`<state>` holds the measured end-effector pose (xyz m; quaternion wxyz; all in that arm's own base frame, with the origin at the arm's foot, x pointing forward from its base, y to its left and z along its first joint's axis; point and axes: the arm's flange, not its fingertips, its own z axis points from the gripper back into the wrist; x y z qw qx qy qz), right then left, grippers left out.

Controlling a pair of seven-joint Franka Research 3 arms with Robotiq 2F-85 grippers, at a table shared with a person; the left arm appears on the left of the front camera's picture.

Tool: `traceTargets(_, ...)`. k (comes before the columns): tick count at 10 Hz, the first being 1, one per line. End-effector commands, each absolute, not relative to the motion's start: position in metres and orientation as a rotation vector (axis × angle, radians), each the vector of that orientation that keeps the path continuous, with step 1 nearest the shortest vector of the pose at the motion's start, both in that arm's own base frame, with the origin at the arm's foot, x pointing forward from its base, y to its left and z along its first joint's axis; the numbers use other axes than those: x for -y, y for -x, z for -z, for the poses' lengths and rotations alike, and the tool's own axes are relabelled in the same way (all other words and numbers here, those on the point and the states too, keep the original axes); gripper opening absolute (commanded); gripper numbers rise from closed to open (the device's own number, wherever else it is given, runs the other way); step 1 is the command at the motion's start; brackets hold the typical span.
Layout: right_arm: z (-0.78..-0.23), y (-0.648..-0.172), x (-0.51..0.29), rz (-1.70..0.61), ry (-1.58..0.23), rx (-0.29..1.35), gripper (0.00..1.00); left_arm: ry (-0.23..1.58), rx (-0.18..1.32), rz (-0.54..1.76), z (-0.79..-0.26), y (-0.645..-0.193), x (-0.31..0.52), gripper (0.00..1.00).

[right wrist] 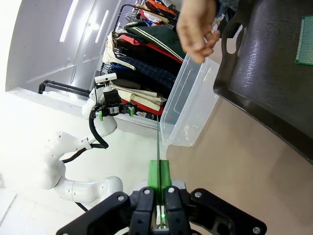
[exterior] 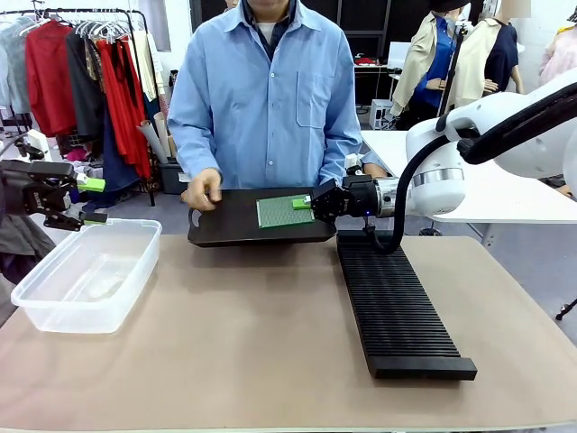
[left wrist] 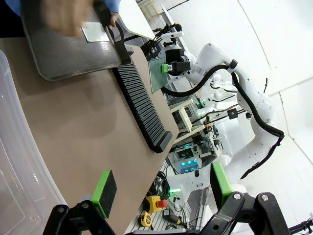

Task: Sort PCBs into racks and boxes based on the side picked up.
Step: If the short side of the Blank PCB is picked up, insert it into the PCB Rack ; if the long side is picked up, place it in the Organizing box.

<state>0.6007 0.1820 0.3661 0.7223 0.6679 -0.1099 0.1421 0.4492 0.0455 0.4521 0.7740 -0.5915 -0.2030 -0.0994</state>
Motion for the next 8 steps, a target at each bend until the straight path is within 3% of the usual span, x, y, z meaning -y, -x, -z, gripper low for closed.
traceTargets(1,-0.3680,-0.6009,-0.1829,-0.308,-1.495,0.248,0.00,1.281,0.441,0.213,-0.4528,-0.4492,-0.0463,1.00)
traceTargets(8,-0.3680,-0.6009,-0.1829,-0.308,-1.495,0.248,0.00,1.281,0.441,0.213,-0.4528,-0.4492,-0.0463,1.00)
